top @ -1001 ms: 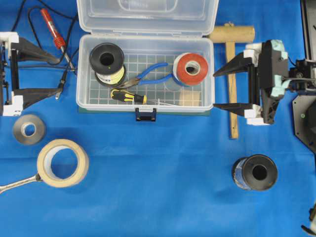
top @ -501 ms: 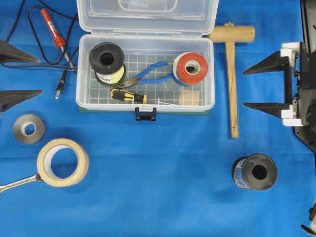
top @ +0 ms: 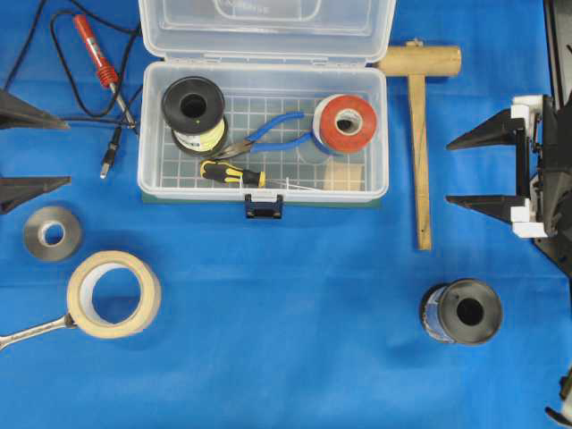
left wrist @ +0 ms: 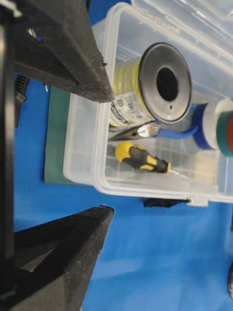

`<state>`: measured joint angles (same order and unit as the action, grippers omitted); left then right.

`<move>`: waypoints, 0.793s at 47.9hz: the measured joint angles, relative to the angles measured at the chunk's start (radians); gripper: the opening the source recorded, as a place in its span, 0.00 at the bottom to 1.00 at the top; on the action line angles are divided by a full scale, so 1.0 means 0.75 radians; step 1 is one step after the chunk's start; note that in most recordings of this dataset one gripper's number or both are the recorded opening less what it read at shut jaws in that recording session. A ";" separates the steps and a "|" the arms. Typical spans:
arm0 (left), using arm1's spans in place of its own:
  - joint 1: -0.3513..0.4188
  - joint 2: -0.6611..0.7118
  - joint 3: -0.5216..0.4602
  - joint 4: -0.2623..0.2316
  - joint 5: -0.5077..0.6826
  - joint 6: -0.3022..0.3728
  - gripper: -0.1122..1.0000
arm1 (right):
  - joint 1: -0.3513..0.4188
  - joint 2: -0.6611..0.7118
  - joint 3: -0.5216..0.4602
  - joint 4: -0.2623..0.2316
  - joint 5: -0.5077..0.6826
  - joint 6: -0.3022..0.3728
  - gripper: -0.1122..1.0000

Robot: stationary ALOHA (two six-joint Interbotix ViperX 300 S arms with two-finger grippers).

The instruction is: Open the tool box with both arms.

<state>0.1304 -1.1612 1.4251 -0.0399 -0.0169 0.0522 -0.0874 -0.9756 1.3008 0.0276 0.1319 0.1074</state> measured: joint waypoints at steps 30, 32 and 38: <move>-0.025 0.000 -0.002 -0.002 0.000 -0.002 0.91 | 0.000 -0.002 0.000 0.000 -0.004 -0.002 0.87; -0.029 0.000 0.000 -0.002 0.000 -0.002 0.91 | 0.000 -0.002 0.000 -0.002 -0.002 0.000 0.87; -0.031 0.000 0.000 -0.002 0.000 -0.002 0.91 | 0.000 -0.002 0.000 -0.002 -0.004 0.000 0.87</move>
<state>0.1074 -1.1612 1.4251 -0.0414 -0.0169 0.0506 -0.0874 -0.9771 1.3008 0.0261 0.1289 0.1074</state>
